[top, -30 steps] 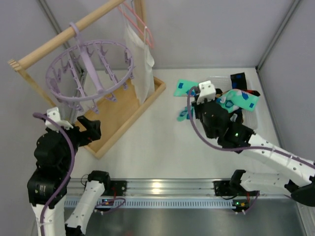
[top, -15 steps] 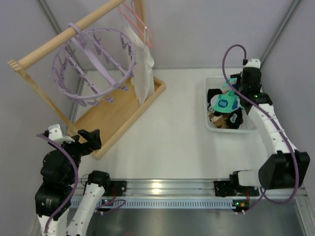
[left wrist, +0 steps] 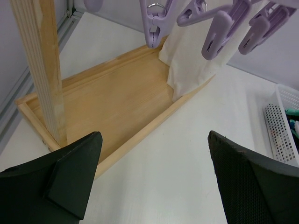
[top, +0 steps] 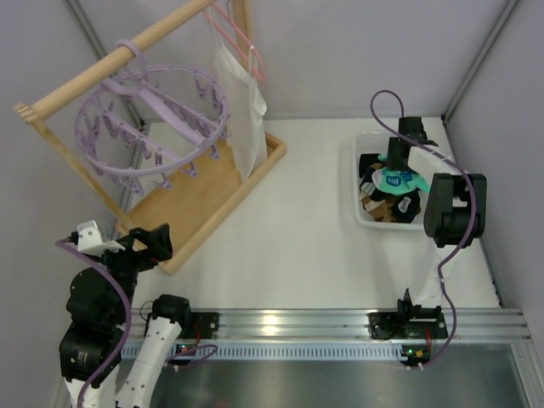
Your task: Remove the socks clipped to the hanger
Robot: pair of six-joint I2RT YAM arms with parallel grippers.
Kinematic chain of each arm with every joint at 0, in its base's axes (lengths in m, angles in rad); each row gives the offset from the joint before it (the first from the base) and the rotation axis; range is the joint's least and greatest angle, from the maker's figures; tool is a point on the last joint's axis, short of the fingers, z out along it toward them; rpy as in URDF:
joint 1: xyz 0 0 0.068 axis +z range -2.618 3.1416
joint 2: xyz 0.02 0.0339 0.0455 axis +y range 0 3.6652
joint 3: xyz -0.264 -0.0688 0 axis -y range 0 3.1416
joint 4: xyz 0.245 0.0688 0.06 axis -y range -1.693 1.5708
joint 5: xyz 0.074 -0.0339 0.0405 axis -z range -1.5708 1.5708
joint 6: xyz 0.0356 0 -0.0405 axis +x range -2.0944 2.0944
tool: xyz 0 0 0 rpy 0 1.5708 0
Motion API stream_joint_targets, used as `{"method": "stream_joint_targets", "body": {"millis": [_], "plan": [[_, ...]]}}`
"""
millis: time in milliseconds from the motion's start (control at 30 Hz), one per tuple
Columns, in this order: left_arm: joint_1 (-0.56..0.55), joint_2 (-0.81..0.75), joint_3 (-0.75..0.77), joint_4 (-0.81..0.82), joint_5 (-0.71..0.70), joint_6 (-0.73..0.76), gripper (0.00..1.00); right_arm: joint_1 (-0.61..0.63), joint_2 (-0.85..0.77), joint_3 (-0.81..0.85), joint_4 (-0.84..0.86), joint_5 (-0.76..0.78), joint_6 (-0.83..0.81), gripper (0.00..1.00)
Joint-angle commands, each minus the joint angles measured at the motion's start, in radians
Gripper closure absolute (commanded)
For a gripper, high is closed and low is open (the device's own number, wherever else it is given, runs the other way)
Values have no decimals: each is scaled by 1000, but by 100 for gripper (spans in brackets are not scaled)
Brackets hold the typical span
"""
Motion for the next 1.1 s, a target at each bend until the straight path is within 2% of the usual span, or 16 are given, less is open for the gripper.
{"method": "stream_joint_targets", "body": {"millis": [0, 233, 367, 567, 733, 800, 1067], "plan": [[-4, -14, 5, 55, 8, -1, 2, -34, 71, 41, -130, -75, 13, 44], [-4, -22, 6, 54, 15, 1, 2, -34, 44, 48, -104, -183, -111, 43], [-4, -30, 6, 55, 12, 1, 2, -33, 82, 136, -196, -323, -186, 43], [-4, -30, 6, 54, 8, -2, 2, -25, 62, 116, -173, -348, -165, 39], [-4, -14, 5, 57, -7, -4, 2, -22, -6, 151, -202, -244, -107, 21], [-4, -10, 5, 57, -11, -1, 2, -25, -63, 154, -210, -233, -79, 1], [-4, 12, 22, 54, -27, 4, 2, -25, -240, 193, -267, -227, -49, 1]]}}
